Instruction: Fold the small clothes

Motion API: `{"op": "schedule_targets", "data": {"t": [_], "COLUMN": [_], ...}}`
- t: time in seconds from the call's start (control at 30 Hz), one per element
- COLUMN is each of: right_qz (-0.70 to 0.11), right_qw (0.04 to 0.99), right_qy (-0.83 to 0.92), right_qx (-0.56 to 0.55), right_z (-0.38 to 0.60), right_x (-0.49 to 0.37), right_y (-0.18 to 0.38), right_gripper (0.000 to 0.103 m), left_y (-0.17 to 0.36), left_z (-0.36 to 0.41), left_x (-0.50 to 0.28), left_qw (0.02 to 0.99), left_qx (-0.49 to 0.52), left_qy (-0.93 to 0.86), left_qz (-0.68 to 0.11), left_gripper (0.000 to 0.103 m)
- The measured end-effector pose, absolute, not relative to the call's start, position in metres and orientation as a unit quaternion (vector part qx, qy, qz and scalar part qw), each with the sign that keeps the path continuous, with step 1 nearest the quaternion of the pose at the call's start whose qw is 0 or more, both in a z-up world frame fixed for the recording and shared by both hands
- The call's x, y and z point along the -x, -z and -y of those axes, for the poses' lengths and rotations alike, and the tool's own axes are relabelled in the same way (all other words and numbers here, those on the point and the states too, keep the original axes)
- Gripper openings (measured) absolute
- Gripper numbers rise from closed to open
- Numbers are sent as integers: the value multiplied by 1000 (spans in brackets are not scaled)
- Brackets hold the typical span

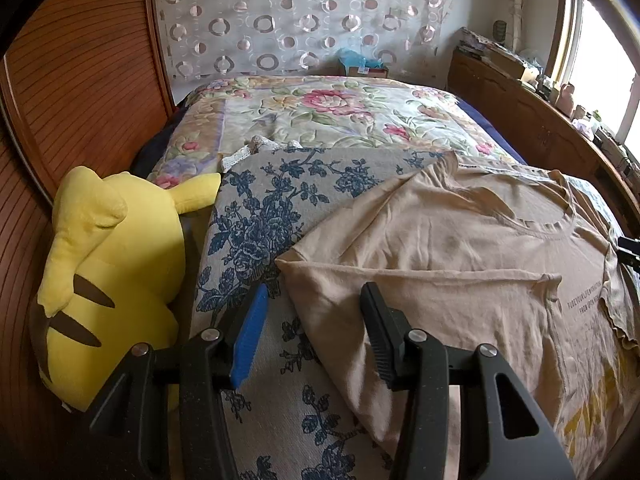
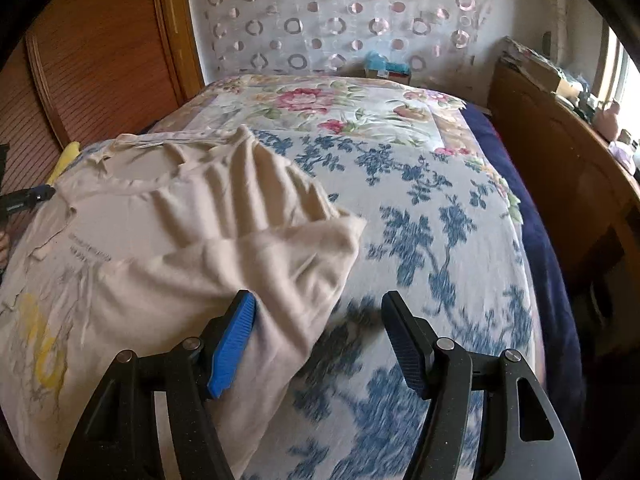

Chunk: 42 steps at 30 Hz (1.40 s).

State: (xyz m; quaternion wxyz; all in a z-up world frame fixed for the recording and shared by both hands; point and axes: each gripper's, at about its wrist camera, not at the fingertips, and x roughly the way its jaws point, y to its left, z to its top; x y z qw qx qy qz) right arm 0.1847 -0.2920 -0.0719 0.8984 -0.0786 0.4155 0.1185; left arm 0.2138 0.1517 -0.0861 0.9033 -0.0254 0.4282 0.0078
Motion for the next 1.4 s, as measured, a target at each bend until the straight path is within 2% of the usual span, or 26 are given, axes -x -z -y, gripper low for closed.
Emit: {"op": "schedule_targets", "data": {"t": [0.07,0.23,0.3,0.33,0.4,0.43,0.47,0.67,0.8,0.93,1.4], "right_qz": [-419,-423,-417,-413,-408,-408,-410,-363,-311,-293,-314], "right_qw": [895,892,895,897,899,898,897,913,927,928,923], "right_qy": [-126,-132,-129,-130,-138,-141,-147,-162,-196,-220,-215], "right_qx": [84,89,86,83,81,81,81,90,70,71,54], "right_z": [288,282,282,283,280,279,277,263,263,266,316], "right_x": [-192,-205,-207,-207,-206,-205,-203,-184,-140,-93,20], "right_y": [70,69,71,72,73,74,75,52,18,4,12], "right_gripper": [67,58,55,51,34,16,8,7,7,7,7], "left_y": [86,86,85,84,82,81,79,37,10,4,18], "left_z": [-151,-153,-152,-151,-147,-145,-144,-122,-106,-96,-97], "left_x": [-214,-221,-223,-224,-223,-222,-219,-171,-119,-60,42], "left_qw": [903,902,902,901,900,898,899,925,942,952,950], "left_qx": [26,24,26,28,25,30,32,29,22,28,43], "left_qy": [-7,-2,5,13,26,35,35,61,71,78,57], "left_qz": [-428,-431,-431,-432,-435,-438,-436,-374,-328,-296,-305], "left_gripper": [50,48,35,30,8,7,7,7,7,7,7]}}
